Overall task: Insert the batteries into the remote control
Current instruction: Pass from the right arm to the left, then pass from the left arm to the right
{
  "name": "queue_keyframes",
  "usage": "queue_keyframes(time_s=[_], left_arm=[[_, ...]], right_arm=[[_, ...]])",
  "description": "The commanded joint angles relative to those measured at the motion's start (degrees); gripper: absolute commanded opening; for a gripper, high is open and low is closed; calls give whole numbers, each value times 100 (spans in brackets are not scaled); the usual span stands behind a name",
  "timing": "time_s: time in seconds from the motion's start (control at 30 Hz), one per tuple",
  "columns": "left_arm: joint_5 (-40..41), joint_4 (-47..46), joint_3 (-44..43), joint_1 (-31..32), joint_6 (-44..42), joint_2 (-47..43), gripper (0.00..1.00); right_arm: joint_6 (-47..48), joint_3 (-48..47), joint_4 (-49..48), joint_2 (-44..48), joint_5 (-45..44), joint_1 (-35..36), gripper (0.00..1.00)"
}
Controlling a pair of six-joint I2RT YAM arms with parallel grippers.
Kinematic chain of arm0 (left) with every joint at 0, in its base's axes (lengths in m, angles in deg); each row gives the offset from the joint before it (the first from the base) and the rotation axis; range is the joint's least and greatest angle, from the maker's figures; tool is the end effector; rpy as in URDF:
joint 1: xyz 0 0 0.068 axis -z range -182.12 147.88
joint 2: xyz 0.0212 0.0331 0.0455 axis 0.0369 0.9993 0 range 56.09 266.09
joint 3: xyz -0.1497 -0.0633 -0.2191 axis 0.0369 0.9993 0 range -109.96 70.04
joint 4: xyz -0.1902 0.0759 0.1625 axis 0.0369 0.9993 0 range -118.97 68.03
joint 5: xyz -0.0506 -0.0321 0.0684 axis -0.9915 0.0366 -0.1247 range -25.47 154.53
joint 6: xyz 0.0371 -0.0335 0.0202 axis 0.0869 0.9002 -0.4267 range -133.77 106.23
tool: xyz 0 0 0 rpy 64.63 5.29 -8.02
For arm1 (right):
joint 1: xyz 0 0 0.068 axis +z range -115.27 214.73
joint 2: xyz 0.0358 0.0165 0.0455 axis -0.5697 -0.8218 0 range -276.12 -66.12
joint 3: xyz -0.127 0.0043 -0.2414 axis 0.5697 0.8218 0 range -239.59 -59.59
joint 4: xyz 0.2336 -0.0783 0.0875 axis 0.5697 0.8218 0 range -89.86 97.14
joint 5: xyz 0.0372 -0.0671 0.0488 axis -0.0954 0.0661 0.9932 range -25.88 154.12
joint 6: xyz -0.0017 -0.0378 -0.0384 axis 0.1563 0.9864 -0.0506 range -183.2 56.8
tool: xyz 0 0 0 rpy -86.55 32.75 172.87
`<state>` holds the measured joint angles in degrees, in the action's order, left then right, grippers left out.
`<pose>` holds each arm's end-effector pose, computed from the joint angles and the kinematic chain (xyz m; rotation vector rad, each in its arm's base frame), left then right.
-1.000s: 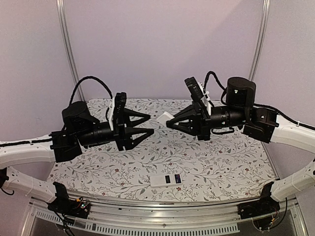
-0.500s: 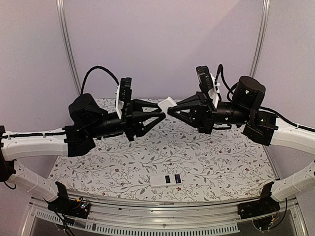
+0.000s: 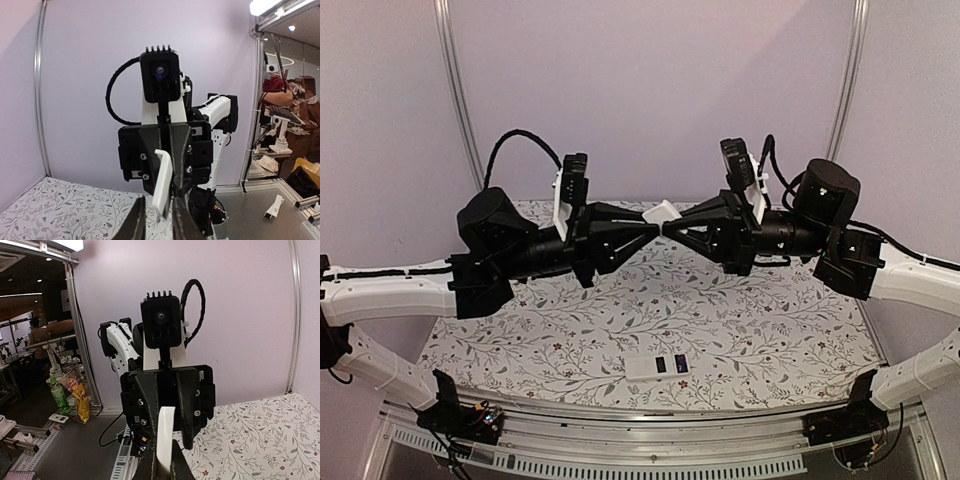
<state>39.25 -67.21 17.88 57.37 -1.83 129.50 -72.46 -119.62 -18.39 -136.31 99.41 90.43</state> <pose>0.1373 -0.2629 0.3646 0.9306 1.0846 -1.3279 0.1432 0.2464 0.3927 -1.1028 1.1645 1.3397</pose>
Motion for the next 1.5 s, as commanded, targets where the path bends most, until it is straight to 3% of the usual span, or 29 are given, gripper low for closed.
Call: queue_keyframes(time_s=[0.0, 0.17, 0.2, 0.3, 0.37, 0.47, 0.6, 0.73, 0.97, 1.27, 1.47], left_arm=[[-56, 88, -177, 86, 6, -7, 0], [-17, 240, -191, 101, 31, -6, 0], [63, 307, -201, 100, 88, -17, 0], [482, 965, -349, 94, 188, -84, 0], [795, 1767, -586, 46, 328, -96, 0], [812, 2795, -837, -178, 731, -32, 0], [303, 3249, -893, -347, 1078, 100, 0], [163, 3602, -1063, -362, 1125, 297, 0], [-41, 3695, -1130, -374, 1207, 418, 0], [-294, 3706, -1237, -401, 1278, 639, 0], [-374, 3676, -1270, -404, 1299, 675, 0]], right_arm=[[-41, 80, -64, 86, -14, 2, 0], [8, 78, 72, 100, -22, 2, 2], [74, 46, 258, 115, -64, 2, 9], [965, -189, 1435, 213, -580, 4, 49], [1795, -341, 2301, 398, -1267, 2, 64], [3225, -291, 2933, 678, -1956, 2, 76], [5255, 174, 2980, 1068, -1898, 61, 90], [6610, 176, 2625, 1019, -1952, 64, 93], [7760, -354, 3139, 223, -1812, 64, 92], [7857, -370, 3047, -32, -1499, 64, 83], [7921, -352, 3010, -142, -1478, 64, 67]])
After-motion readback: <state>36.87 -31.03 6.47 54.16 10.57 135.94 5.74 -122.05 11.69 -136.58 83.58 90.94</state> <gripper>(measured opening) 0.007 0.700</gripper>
